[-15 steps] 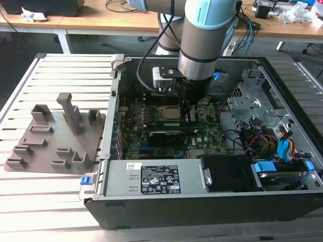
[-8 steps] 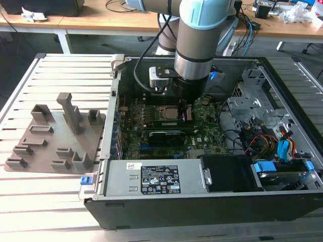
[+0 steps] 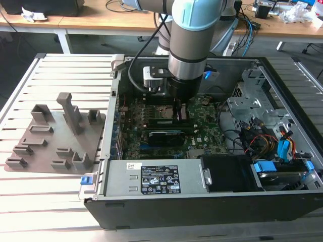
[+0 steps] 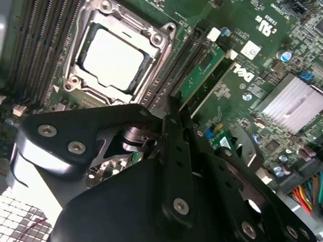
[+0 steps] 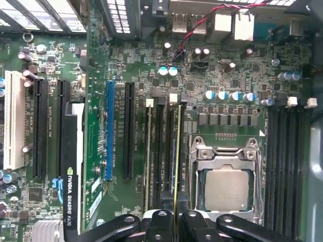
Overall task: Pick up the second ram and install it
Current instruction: 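Insert the second ram into the second slot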
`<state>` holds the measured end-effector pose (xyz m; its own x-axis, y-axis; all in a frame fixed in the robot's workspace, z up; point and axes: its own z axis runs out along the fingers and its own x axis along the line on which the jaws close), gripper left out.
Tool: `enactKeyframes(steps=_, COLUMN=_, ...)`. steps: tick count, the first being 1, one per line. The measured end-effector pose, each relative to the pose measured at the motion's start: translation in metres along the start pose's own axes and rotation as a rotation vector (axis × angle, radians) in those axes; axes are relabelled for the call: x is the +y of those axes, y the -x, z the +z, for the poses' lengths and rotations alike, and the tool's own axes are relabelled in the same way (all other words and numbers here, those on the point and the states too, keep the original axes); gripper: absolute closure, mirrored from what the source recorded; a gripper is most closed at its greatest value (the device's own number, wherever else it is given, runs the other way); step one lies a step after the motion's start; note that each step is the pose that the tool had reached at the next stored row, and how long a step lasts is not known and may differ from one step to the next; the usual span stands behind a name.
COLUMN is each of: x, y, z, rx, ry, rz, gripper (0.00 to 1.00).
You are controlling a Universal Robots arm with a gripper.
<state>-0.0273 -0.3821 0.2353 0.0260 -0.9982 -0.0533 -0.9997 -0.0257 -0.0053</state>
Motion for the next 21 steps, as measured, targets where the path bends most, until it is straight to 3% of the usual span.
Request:
enactKeyframes(steps=1, x=-0.0001, y=-0.0001, z=0.0001, rx=0.0046, ry=0.0004, rz=-0.004, gripper=0.86)
enactKeyframes(steps=21, x=0.0032, y=0.0005, z=0.0084, rx=0.0004, ry=0.0003, rz=-0.004, gripper=0.86)
